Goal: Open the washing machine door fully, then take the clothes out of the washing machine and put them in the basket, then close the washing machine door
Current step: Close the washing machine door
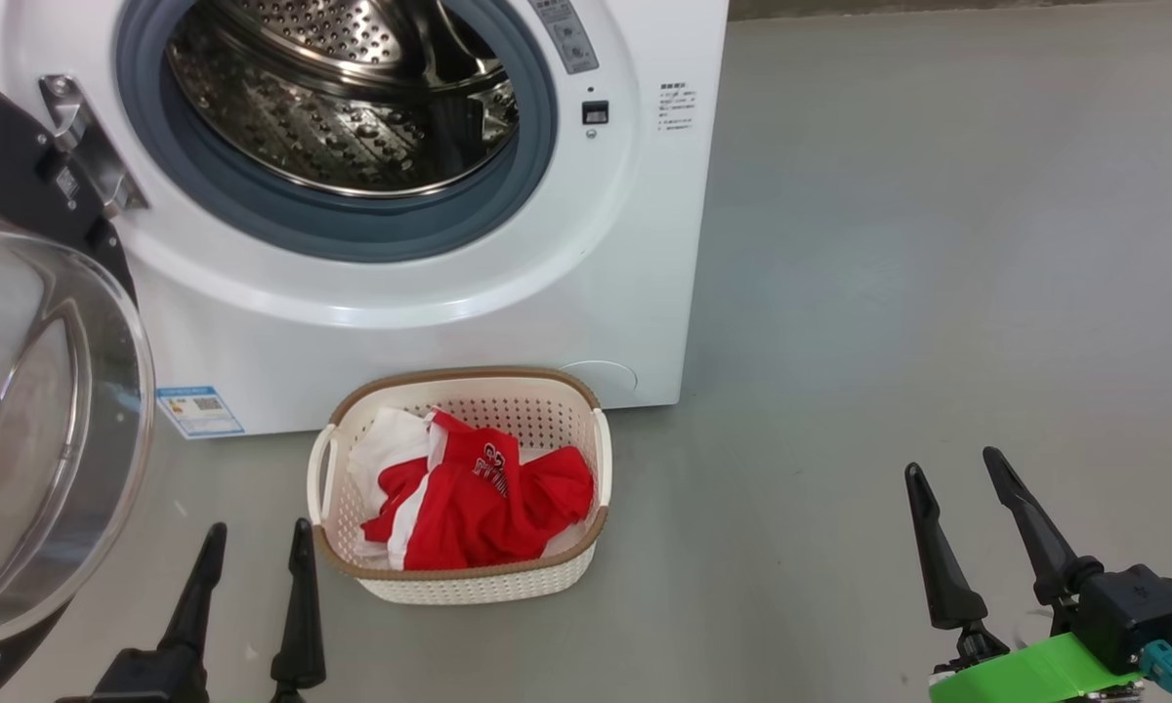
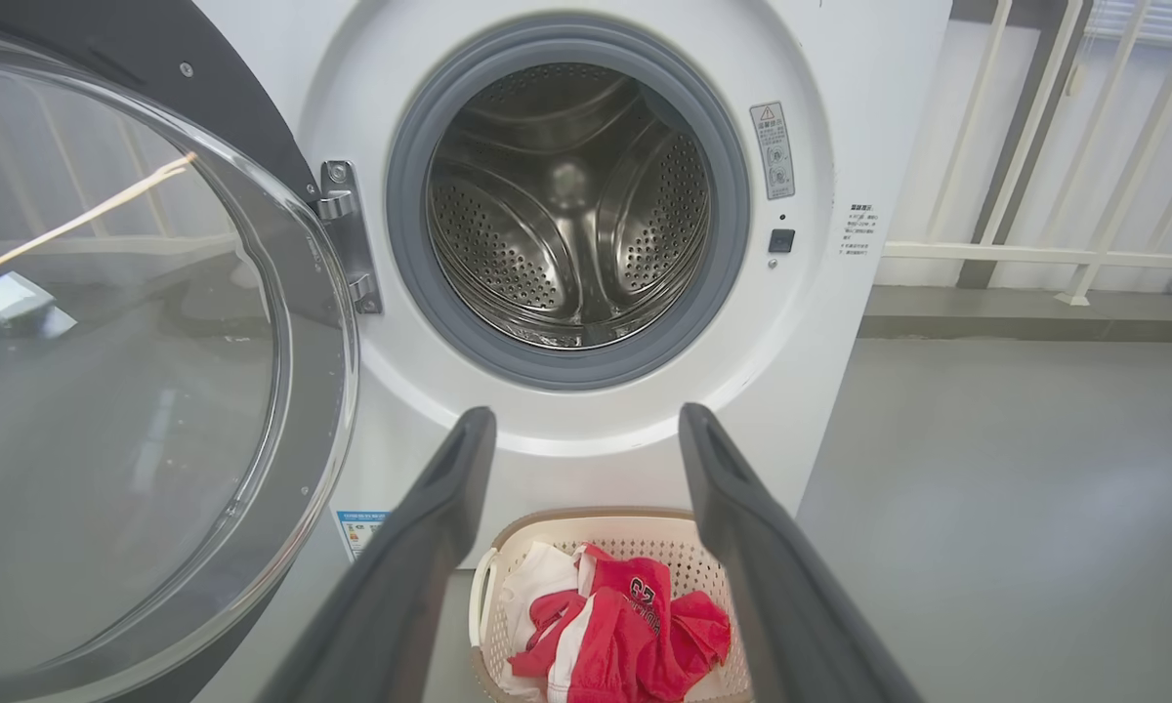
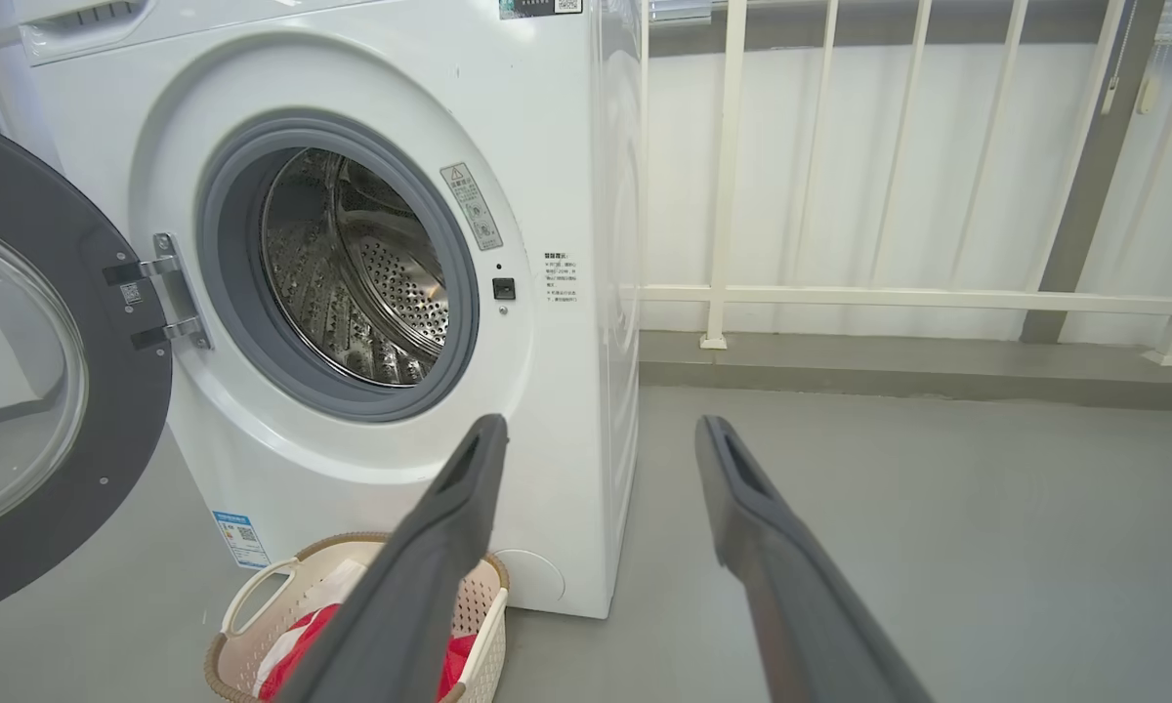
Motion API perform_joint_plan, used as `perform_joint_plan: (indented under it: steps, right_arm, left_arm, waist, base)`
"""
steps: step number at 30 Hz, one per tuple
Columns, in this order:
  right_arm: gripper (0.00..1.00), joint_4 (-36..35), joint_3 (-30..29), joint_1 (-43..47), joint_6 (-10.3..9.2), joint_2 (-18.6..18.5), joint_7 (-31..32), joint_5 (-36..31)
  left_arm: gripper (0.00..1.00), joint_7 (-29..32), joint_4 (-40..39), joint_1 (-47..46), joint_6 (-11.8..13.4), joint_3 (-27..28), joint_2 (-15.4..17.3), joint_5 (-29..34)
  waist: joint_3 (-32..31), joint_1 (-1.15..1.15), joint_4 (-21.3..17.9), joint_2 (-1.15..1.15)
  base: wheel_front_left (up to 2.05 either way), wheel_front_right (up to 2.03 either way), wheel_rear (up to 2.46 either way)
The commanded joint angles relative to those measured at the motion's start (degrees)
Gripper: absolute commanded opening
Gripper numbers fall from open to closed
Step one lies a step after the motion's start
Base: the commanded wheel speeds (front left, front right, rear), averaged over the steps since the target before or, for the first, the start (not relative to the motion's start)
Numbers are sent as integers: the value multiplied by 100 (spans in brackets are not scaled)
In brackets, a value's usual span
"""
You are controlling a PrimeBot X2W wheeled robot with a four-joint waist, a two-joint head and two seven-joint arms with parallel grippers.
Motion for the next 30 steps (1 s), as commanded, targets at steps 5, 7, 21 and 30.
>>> perform_joint_plan:
  steps: [5, 7, 21, 30]
  right_arm:
    - [100, -126, 152, -196, 28, -74, -36, 17]
    - [100, -131, 164, -208, 28, -74, -36, -14]
    - [100, -335, 216, -348, 28, -74, 113, -270]
    - [100, -414, 306, -367, 28, -74, 166, -302]
  left_arm:
    - [100, 30, -308, -160, 111, 131, 74, 119]
    - [100, 36, -358, -155, 145, 124, 68, 129]
    - [100, 32, -677, -82, 329, -26, -26, 210]
    - [100, 63, -809, -81, 434, -47, 7, 285]
  waist:
    - [93, 0, 210, 0]
    - [114, 0, 312, 0]
    - [254, 0, 1231, 0]
    - [224, 0, 1854, 0]
  base:
    - [0, 0, 0]
    - [0, 0, 0]
    - [0, 0, 0]
    - [0, 0, 0]
